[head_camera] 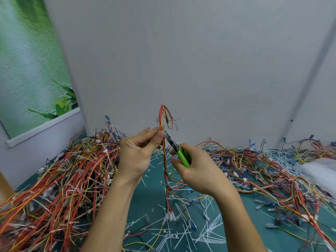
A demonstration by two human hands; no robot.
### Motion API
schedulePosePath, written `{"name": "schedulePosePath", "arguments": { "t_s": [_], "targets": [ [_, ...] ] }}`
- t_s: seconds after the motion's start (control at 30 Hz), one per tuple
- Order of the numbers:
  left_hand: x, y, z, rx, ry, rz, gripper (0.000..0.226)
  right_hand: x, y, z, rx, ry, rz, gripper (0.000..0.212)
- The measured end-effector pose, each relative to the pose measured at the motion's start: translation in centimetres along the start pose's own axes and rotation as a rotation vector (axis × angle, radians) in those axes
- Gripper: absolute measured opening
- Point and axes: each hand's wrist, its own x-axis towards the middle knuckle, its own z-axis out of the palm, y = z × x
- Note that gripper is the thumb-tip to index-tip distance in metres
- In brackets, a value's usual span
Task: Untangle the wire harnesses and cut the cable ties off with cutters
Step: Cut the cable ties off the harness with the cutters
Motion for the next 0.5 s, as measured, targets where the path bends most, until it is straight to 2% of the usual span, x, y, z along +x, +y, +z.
{"name": "schedulePosePath", "arguments": {
  "t_s": [0.17, 0.33, 0.5],
  "targets": [
    [0.1, -0.3, 0.4, 0.0, 0.04, 0.037, 0.022, 0.0, -0.4, 0.2, 0.131, -0.079, 0.03, 0.032],
    [0.3, -0.7, 0.2, 0.033, 0.059, 0.065, 0.02, 0.0, -0.9, 0.1, 0.335, -0.167, 0.107, 0.027],
    [0.3, -1.4, 0.0, 0.161, 0.042, 0.131, 0.023, -0.5, -1.3, -0.5, 0.394, -0.246, 0.157, 0.027]
  ]
}}
